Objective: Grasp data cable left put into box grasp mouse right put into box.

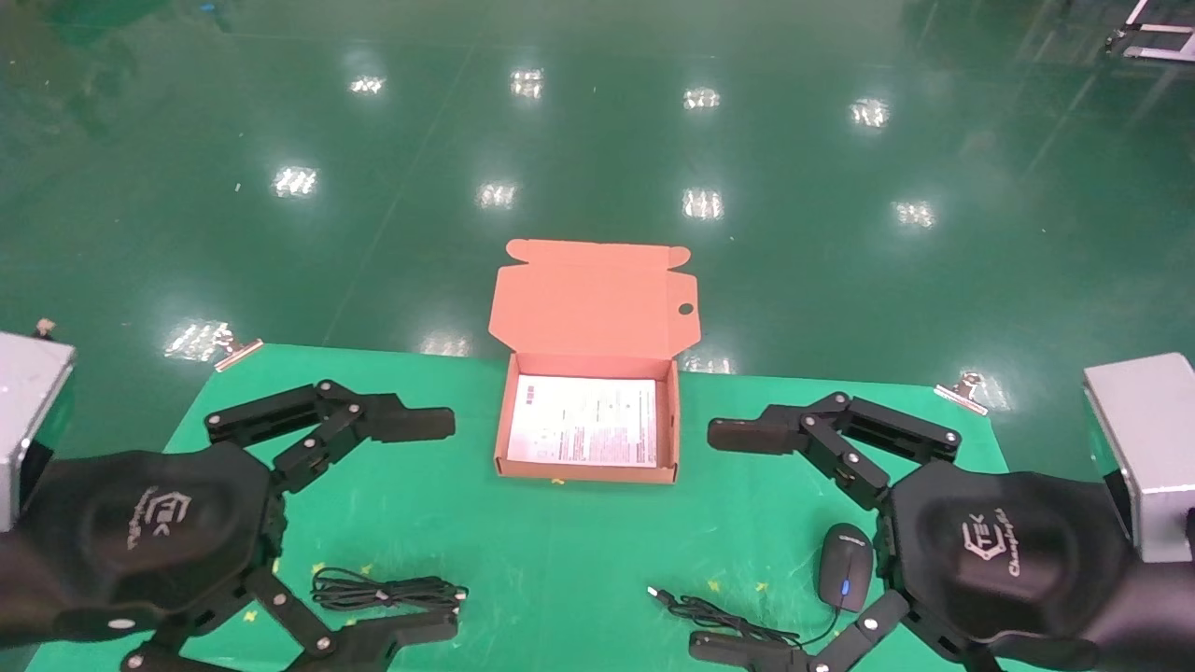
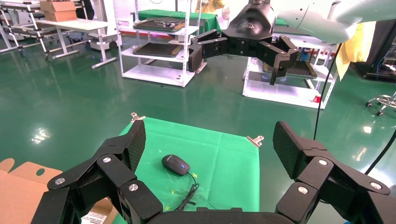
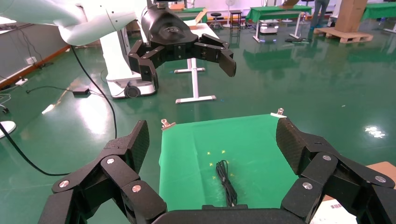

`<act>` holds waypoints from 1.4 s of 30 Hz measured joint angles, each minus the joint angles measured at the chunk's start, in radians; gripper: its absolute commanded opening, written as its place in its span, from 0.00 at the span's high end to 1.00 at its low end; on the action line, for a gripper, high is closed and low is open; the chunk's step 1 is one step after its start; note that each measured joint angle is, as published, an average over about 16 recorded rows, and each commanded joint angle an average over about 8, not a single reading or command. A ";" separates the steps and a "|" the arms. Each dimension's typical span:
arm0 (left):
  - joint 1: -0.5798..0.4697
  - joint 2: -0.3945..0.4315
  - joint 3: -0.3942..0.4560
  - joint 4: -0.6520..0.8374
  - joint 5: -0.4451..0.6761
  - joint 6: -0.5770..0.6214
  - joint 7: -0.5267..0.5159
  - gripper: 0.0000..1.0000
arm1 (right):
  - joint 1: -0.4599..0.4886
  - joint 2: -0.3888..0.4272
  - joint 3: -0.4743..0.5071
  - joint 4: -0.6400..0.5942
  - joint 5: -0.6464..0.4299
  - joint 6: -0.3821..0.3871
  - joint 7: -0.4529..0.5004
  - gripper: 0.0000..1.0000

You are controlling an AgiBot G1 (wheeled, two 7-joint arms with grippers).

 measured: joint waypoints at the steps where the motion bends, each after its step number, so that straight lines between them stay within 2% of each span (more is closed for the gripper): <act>1: 0.000 0.000 0.000 0.000 0.000 0.000 0.000 0.00 | 0.000 0.000 0.000 0.000 0.000 0.000 0.000 0.00; 17: 0.000 0.000 0.001 -0.001 0.003 0.000 -0.001 0.00 | 0.000 0.001 0.000 0.000 -0.002 0.000 0.000 0.00; 23: -0.013 0.003 0.020 -0.008 0.040 -0.003 -0.011 0.00 | 0.013 0.017 -0.014 0.006 -0.040 -0.007 0.007 0.00; 32: -0.090 0.021 0.102 -0.032 0.203 0.014 -0.047 0.00 | 0.103 0.048 -0.102 0.036 -0.213 -0.049 0.030 0.00; 42: -0.240 0.073 0.251 -0.055 0.485 0.052 -0.061 0.00 | 0.312 0.031 -0.354 0.062 -0.481 -0.090 0.008 0.00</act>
